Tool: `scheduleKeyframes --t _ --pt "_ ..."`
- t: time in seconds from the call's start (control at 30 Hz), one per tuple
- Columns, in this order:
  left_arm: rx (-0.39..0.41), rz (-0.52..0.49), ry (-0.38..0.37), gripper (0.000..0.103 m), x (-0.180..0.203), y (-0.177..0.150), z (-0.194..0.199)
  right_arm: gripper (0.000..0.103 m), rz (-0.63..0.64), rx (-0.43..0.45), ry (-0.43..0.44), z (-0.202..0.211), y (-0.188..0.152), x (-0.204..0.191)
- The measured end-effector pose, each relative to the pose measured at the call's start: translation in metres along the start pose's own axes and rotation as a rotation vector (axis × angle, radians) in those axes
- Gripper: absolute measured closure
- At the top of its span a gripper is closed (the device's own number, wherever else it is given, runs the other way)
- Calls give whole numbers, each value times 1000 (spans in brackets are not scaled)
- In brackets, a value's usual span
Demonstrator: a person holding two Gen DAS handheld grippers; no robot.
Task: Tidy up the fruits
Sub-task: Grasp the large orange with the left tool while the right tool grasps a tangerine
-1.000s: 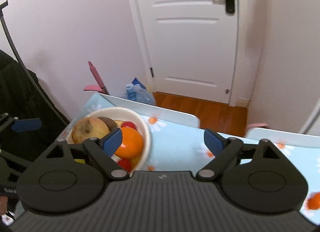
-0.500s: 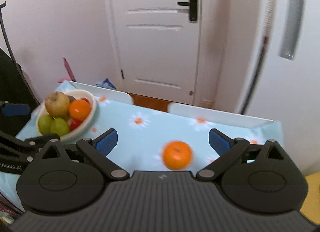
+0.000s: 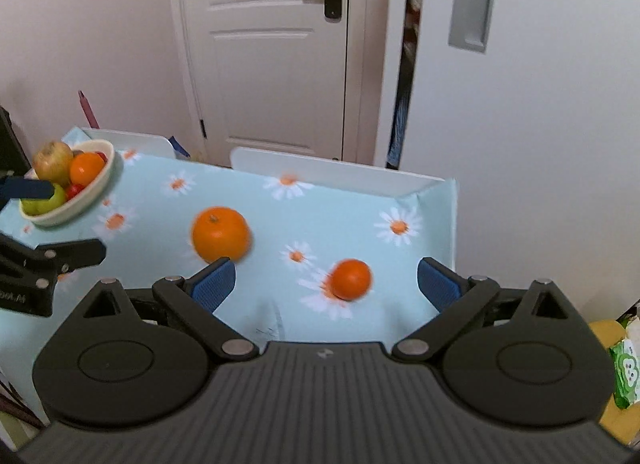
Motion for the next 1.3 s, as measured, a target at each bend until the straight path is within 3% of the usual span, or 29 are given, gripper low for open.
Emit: scheduleKeyframes --t 0.33,0.5,0.67,0.87,1.3 --pt "-8 -103 -34 3 44 -6 -72 0 74 4 58 -42 -29 12" --pt "-38 -94 -37 13 52 -7 -105 0 118 13 74 -56 -33 6" --pt "-65 -97 -29 19 57 -7 -129 8 106 11 96 -69 -34 6" --pt "-88 -91 -38 38 60 -10 -138 19 86 7 115 -77 -34 10" --pt "-88 -83 -9 39 52 -19 -127 33 65 -11 137 -91 -34 14"
Point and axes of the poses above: each gripper's, at about its wrist camera, not at the fingertips, and z roughly against the way its jaws point, x to its right, y to its top, the point moved 8 cm from there along -z, roughly the way its jaws point, and after that the axes turned 15 degrees about z, right-handed, at the moved point
